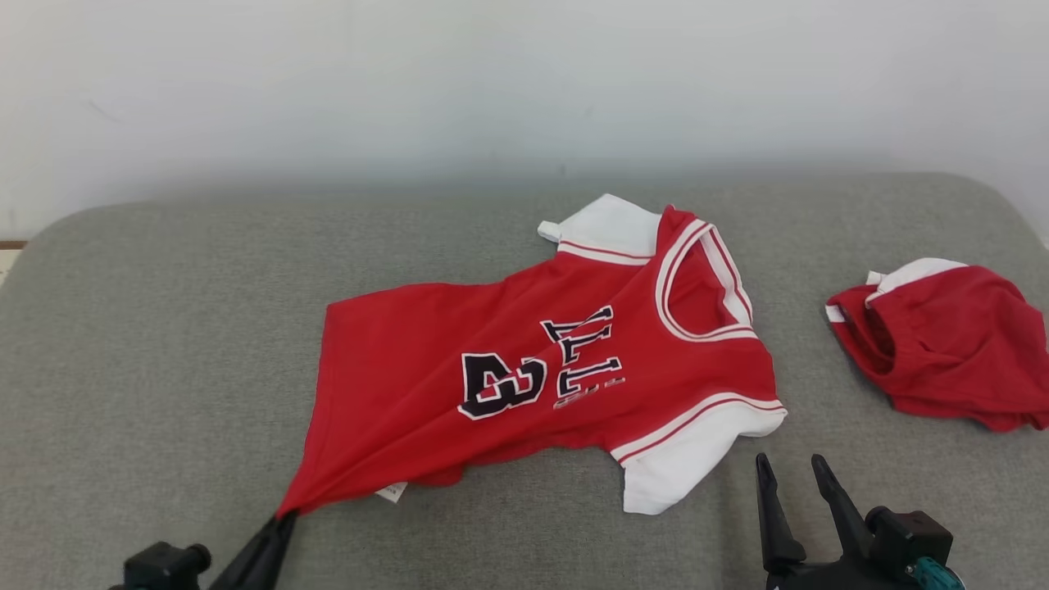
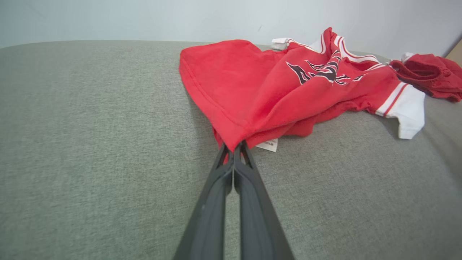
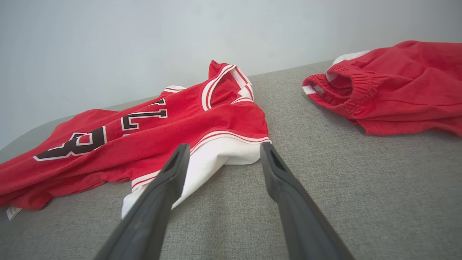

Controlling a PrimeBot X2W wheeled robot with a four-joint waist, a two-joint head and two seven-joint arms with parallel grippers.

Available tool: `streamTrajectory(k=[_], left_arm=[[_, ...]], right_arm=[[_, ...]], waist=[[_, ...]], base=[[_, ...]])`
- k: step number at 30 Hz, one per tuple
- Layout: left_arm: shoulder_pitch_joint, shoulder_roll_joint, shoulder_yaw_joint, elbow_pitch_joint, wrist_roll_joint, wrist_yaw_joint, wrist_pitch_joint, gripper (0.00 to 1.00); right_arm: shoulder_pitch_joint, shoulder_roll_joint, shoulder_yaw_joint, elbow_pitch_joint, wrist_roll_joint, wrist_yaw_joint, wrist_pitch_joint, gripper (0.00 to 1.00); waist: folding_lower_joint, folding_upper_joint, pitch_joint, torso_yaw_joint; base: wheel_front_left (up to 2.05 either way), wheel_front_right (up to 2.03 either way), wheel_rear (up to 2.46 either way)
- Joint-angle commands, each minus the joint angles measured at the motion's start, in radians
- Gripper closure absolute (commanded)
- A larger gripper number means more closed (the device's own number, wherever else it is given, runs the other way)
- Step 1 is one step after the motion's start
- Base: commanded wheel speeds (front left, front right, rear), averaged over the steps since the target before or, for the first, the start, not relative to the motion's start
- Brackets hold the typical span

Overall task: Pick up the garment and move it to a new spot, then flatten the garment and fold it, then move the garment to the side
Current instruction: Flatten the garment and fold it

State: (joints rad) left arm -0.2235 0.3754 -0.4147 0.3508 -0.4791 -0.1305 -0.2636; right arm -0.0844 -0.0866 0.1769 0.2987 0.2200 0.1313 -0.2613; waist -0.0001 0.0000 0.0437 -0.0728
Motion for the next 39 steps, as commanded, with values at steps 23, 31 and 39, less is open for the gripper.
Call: streamTrajectory(k=[23, 31, 39], left_arm=[[-0.209, -0.107, 0.243, 0.237, 0.185, 0.003, -0.001, 1.0], [-0.296, -0.114, 0.32, 0.304, 0.263, 0.054, -0.001, 1.0], [-0.36, -0.127, 0.375, 0.307, 0.318, 0.102, -0.001, 1.0]], right_arm=[[-0.033, -0.028, 0.009, 0.015, 0.019, -0.001, -0.005, 0.0], [-0.059, -0.039, 0.02, 0.009, 0.025, -0.001, -0.005, 0.0], [-0.08, -0.046, 0.021, 0.0, 0.028, -0.001, -0.005, 0.0]], waist=[[0.0001, 0.0, 0.068, -0.035], [0.0001, 0.0, 0.128, -0.083], [0.0001, 0.0, 0.169, -0.109]], base=[[0.0, 0.0, 0.0], [0.0, 0.0, 0.0], [0.0, 0.0, 0.0]])
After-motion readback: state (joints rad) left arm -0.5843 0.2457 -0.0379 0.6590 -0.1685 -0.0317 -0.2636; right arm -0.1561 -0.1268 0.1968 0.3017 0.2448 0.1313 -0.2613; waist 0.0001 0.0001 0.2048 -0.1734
